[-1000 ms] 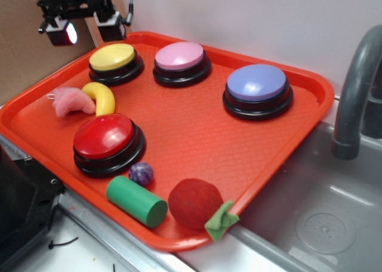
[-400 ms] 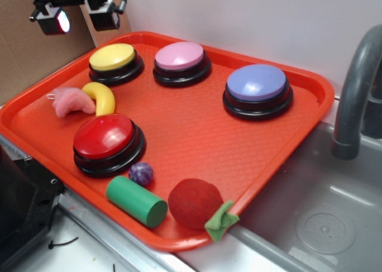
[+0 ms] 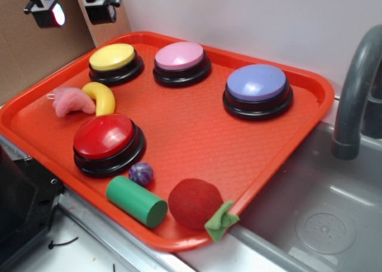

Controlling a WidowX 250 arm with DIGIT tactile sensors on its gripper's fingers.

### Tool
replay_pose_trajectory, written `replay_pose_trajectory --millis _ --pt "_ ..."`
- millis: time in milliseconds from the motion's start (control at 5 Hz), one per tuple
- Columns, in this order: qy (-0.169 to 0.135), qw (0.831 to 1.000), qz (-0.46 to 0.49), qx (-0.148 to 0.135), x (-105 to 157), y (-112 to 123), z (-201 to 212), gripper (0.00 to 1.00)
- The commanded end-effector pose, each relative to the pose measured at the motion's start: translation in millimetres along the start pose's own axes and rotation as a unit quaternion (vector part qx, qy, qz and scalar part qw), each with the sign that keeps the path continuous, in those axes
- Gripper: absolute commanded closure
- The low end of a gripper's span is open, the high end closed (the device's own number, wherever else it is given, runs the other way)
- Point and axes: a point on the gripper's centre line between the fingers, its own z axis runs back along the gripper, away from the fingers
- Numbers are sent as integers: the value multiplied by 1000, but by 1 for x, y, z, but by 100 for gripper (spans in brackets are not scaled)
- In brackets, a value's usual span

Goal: Push the yellow button.

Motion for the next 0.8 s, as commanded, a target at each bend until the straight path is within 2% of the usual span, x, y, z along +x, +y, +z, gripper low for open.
replay_pose_trajectory --millis 0,400,600 --pt "-31 999 -17 -13 1 4 27 0" --pt "-36 999 -29 -14 -9 -2 34 0" --pt "-37 998 -47 9 -12 -7 37 0"
